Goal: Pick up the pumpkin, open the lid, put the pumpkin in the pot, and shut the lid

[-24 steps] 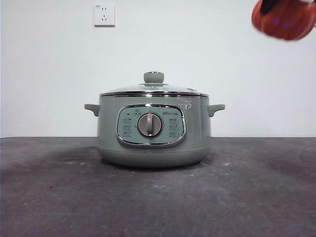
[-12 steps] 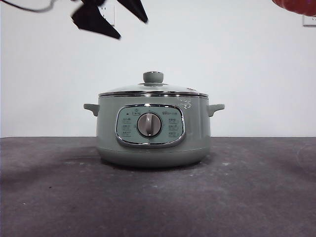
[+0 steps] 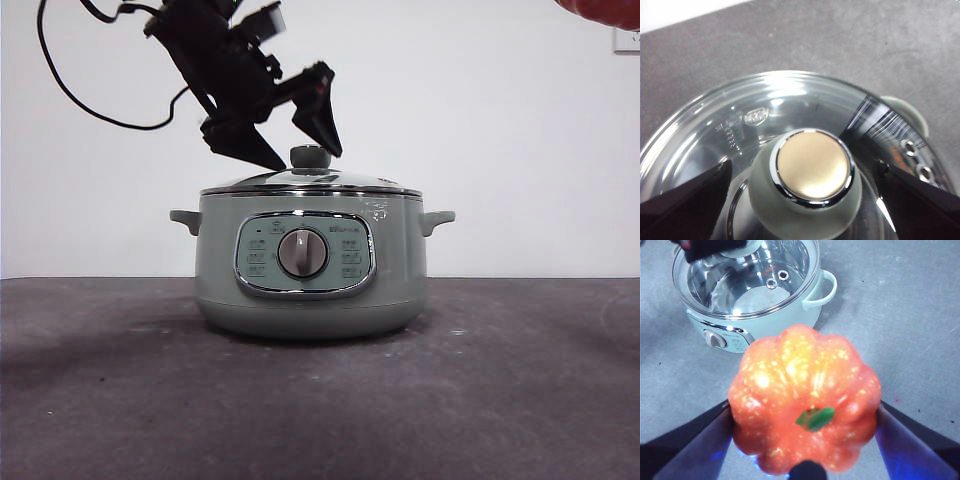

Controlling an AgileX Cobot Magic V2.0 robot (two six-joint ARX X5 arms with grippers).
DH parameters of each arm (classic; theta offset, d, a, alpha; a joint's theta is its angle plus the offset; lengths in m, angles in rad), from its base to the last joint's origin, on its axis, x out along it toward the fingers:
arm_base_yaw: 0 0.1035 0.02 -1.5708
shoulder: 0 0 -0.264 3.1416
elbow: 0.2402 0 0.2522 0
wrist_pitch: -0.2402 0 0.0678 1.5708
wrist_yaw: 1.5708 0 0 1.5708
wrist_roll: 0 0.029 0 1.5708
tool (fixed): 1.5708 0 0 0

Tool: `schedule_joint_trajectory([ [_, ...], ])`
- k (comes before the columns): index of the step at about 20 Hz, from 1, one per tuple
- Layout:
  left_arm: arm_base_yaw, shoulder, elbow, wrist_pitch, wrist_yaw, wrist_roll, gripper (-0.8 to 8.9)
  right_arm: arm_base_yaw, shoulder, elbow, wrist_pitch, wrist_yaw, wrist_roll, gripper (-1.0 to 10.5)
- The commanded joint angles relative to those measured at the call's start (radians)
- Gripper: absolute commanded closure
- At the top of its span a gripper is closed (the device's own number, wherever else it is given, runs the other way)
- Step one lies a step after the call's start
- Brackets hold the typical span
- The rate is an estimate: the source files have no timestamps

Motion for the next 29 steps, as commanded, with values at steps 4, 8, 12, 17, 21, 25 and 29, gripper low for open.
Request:
schedule_joint_trajectory([
  [4, -0.015, 0.012, 0.0, 0.01, -0.063, 0.016, 4.99, 0.002, -0.002, 0.0, 0.005, -0.001, 0.009, 9.6],
  [8, -0.014, 0.012, 0.0, 0.01, -0.06, 0.016, 7.83, 0.002, -0.001, 0.0, 0.006, -0.001, 0.008, 9.6],
  [12, -0.017, 0.012, 0.0, 0.01, -0.058, 0.016, 8.22, 0.002, -0.001, 0.0, 0.006, -0.001, 0.006, 9.6],
  [17, -0.016, -0.003, 0.0, 0.014, -0.058, 0.016, 8.22, 0.002, 0.0, 0.0, 0.006, -0.001, 0.006, 9.6],
  [21, -0.013, -0.056, 0.001, 0.013, -0.06, 0.016, 8.22, 0.002, 0.007, 0.0, 0.006, -0.001, 0.006, 9.6],
  [25, -0.008, -0.122, 0.001, -0.003, -0.061, 0.016, 8.22, 0.002, 0.037, 0.0, 0.013, -0.002, 0.006, 9.6],
  [29, 0.007, -0.206, 0.001, -0.082, -0.062, 0.016, 8.22, 0.002, 0.103, 0.0, 0.094, -0.056, 0.006, 9.6],
])
